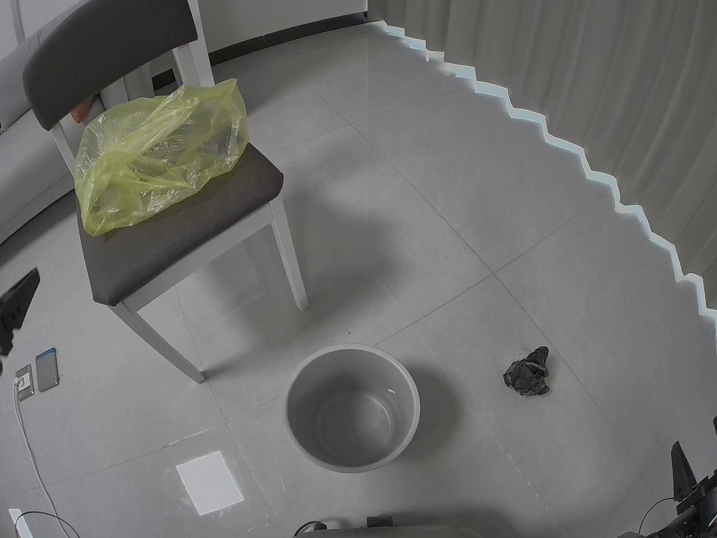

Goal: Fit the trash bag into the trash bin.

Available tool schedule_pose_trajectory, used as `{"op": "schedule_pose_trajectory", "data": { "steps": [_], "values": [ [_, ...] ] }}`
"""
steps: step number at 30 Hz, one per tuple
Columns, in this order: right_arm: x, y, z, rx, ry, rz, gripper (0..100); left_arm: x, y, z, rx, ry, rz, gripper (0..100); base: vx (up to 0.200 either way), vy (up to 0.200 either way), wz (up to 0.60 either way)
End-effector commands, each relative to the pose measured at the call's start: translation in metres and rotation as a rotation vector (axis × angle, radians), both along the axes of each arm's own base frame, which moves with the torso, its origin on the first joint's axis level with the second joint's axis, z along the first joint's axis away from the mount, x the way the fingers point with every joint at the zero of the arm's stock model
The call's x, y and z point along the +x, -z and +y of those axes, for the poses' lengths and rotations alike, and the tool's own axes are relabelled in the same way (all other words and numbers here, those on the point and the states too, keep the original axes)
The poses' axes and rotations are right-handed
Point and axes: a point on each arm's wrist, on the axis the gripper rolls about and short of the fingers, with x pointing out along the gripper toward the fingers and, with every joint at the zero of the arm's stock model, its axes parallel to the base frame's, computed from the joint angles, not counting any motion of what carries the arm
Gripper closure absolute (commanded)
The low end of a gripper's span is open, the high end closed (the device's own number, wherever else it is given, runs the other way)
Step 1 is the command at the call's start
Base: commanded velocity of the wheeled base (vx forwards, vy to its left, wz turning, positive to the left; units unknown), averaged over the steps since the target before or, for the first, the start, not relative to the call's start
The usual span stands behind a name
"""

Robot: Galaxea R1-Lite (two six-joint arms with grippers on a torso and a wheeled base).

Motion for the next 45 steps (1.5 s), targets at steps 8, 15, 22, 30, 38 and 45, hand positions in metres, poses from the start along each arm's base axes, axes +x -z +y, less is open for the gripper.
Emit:
{"op": "schedule_pose_trajectory", "data": {
  "steps": [8, 15, 22, 30, 38, 45],
  "values": [
    [0.000, 0.005, 0.000, -0.003, -0.001, 0.005, 0, 0.232, 0.015, 0.055, 0.074, -0.297, 0.397, 0, 0.000, 0.000, 0.00],
    [0.000, 0.005, 0.000, 0.002, -0.001, 0.004, 0, 0.271, 0.019, 0.071, 0.072, -0.357, 0.385, 0, 0.000, 0.000, 0.00],
    [0.000, 0.005, 0.000, 0.002, -0.001, 0.004, 0, 0.289, 0.024, 0.078, 0.055, -0.367, 0.373, 0, 0.000, 0.000, 0.00],
    [0.000, 0.005, 0.000, 0.005, 0.002, 0.004, 0, 0.302, 0.019, 0.089, 0.051, -0.388, 0.255, 0, 0.000, 0.000, 0.00],
    [0.000, 0.005, 0.000, 0.003, 0.003, 0.004, 0, 0.302, 0.019, 0.096, 0.048, -0.393, 0.247, 0, 0.000, 0.000, 0.00],
    [0.000, 0.005, 0.000, 0.005, 0.005, 0.006, 0, 0.304, 0.018, 0.102, 0.041, -0.390, 0.237, 0, 0.000, 0.000, 0.00]
  ]
}}
